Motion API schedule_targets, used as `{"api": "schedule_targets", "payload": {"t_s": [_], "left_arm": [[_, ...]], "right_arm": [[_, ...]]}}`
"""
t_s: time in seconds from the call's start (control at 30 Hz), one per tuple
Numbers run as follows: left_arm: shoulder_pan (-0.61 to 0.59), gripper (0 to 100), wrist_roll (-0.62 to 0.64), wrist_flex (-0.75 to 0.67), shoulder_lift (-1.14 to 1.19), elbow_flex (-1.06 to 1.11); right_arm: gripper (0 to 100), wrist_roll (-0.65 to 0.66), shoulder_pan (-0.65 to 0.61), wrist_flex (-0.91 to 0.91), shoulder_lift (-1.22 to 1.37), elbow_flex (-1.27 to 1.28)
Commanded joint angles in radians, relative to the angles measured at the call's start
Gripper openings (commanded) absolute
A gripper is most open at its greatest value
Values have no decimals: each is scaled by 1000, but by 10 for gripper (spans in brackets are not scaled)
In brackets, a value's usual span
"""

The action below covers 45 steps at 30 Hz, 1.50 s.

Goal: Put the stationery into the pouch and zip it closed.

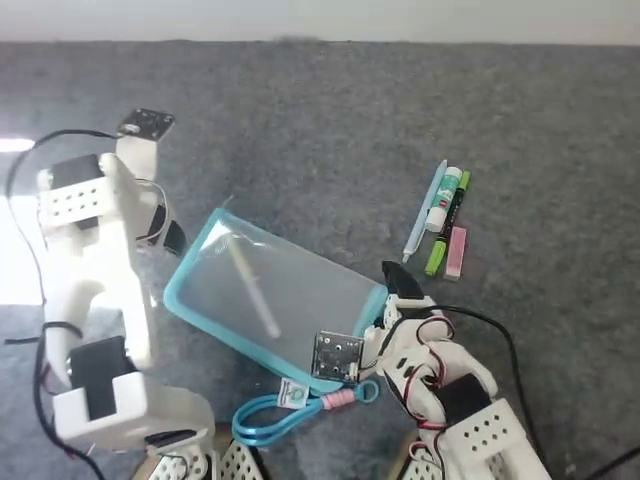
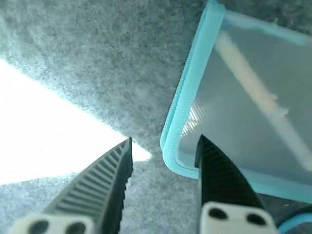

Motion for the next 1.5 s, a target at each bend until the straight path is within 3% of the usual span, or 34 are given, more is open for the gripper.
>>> {"api": "schedule_targets", "payload": {"t_s": [0.0,0.2,0.5,0.63,0.83,0.97,1.1,1.33,1.47], "left_arm": [[0,196,-15,-8,-52,-1],[0,196,-15,-9,-52,1],[-6,196,-15,-2,-52,2],[-6,196,-15,-2,-52,2],[15,191,-15,57,-66,-4],[43,191,-11,75,-103,-27],[41,191,-8,77,-261,-28],[44,197,29,144,-730,-25],[75,235,-61,239,-905,-24]], "right_arm": [[317,-8,-19,-24,-15,-6],[306,-11,-91,-28,-15,-9],[11,-31,-101,-222,-15,20],[8,-37,-91,-232,-15,0],[8,-215,25,-125,-7,-189],[8,-347,39,-16,-4,-307],[8,-437,44,50,-2,-374],[7,-575,74,79,87,-446],[7,-578,99,90,278,-565]]}}
